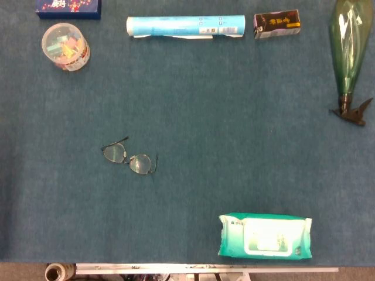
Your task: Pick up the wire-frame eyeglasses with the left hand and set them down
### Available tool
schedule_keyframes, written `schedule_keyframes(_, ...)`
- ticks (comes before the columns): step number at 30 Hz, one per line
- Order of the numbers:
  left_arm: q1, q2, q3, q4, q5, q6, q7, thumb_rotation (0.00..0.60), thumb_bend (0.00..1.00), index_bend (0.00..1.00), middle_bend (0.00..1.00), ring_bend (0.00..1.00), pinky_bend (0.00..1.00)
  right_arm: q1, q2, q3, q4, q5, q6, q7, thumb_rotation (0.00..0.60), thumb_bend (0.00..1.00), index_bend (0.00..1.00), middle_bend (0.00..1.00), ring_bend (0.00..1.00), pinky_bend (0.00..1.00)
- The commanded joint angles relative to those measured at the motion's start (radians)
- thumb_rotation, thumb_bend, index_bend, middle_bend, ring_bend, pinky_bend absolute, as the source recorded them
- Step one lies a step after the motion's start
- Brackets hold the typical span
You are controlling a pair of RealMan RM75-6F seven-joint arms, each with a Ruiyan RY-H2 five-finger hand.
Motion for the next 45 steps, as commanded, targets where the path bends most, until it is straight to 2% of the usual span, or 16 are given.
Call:
schedule_keyframes(1,0.001,0.0,0.001,-0.002,0.001,-0.001,0.001,0.6,0.09,0.3,0.12,0.08,0.15,0.0,0.0,0.0,-0.001,-0.001,0.001,0.001,0.6,0.51,0.64,0.47,0.29,0.43)
schedule_keyframes(19,-0.007,-0.016,0.003,0.005,0.022,-0.013,-0.018,0.6,0.09,0.3,0.12,0.08,0.15,-0.009,0.014,-0.004,-0.018,-0.027,0.031,0.017,0.6,0.51,0.64,0.47,0.29,0.43)
schedule_keyframes(24,-0.033,-0.024,-0.021,0.018,0.045,-0.019,-0.074,0.6,0.09,0.3,0.12,0.08,0.15,-0.012,0.016,-0.004,-0.021,-0.029,0.04,0.017,0.6,0.51,0.64,0.47,0.29,0.43)
schedule_keyframes(28,-0.079,-0.02,-0.031,0.039,0.075,-0.066,-0.146,0.6,0.09,0.3,0.12,0.08,0.15,-0.012,0.013,-0.006,-0.021,-0.034,0.04,0.011,0.6,0.51,0.64,0.47,0.29,0.43)
schedule_keyframes(33,-0.145,-0.034,-0.048,0.103,0.098,-0.134,-0.224,0.6,0.08,0.3,0.12,0.08,0.15,-0.011,0.009,-0.007,-0.019,-0.034,0.04,0.004,0.6,0.51,0.64,0.47,0.29,0.43)
schedule_keyframes(40,-0.216,-0.124,-0.06,0.254,0.13,-0.17,-0.276,0.6,0.07,0.28,0.12,0.07,0.15,-0.011,0.009,0.001,-0.013,-0.022,0.04,0.009,0.6,0.51,0.64,0.47,0.29,0.43)
schedule_keyframes(45,-0.253,-0.181,-0.049,0.352,0.161,-0.184,-0.306,0.6,0.07,0.28,0.12,0.07,0.15,-0.012,0.012,0.007,-0.01,-0.014,0.044,0.018,0.6,0.51,0.64,0.47,0.29,0.43)
